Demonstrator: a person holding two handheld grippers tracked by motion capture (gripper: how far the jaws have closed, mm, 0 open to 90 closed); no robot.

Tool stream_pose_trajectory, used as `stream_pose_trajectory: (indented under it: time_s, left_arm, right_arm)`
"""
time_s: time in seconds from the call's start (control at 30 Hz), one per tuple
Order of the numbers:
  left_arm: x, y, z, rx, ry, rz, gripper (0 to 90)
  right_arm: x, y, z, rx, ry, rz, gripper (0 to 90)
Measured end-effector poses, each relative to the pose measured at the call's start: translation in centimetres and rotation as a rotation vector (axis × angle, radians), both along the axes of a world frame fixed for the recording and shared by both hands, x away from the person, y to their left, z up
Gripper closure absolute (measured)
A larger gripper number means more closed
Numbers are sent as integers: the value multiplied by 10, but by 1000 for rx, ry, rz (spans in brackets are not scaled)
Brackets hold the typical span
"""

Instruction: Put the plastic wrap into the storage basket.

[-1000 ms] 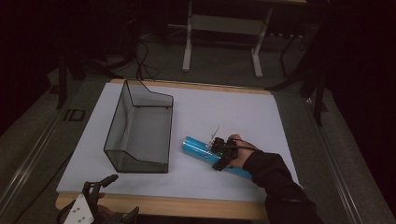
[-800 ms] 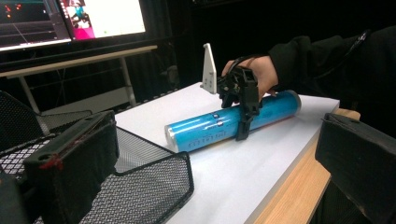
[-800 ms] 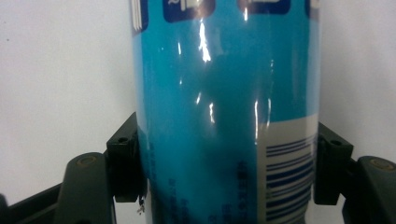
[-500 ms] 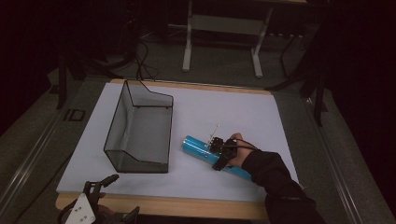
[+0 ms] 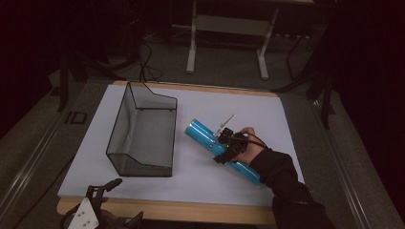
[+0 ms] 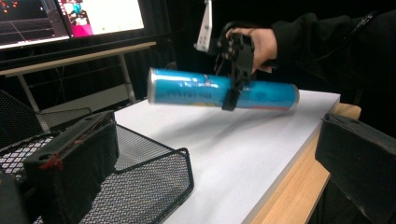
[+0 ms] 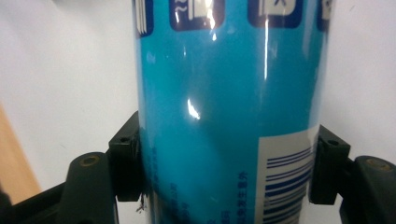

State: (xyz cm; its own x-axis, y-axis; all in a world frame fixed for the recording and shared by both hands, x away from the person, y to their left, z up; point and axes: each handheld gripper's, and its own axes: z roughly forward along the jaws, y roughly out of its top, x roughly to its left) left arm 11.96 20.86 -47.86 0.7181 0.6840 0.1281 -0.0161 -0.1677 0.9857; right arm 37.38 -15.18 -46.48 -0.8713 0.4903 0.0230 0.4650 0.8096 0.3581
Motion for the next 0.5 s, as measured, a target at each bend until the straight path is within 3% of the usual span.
stream_pose_trajectory:
  time_s: [0.2,0.5]
  left_arm:
    - [0,0,0,1,0,0,2]
    - [0,0,0,1,-2,1,2]
  right_arm:
    - [2,0,21,79,-50,-42,316]
    - [6,6,47,185,-91,-120,317]
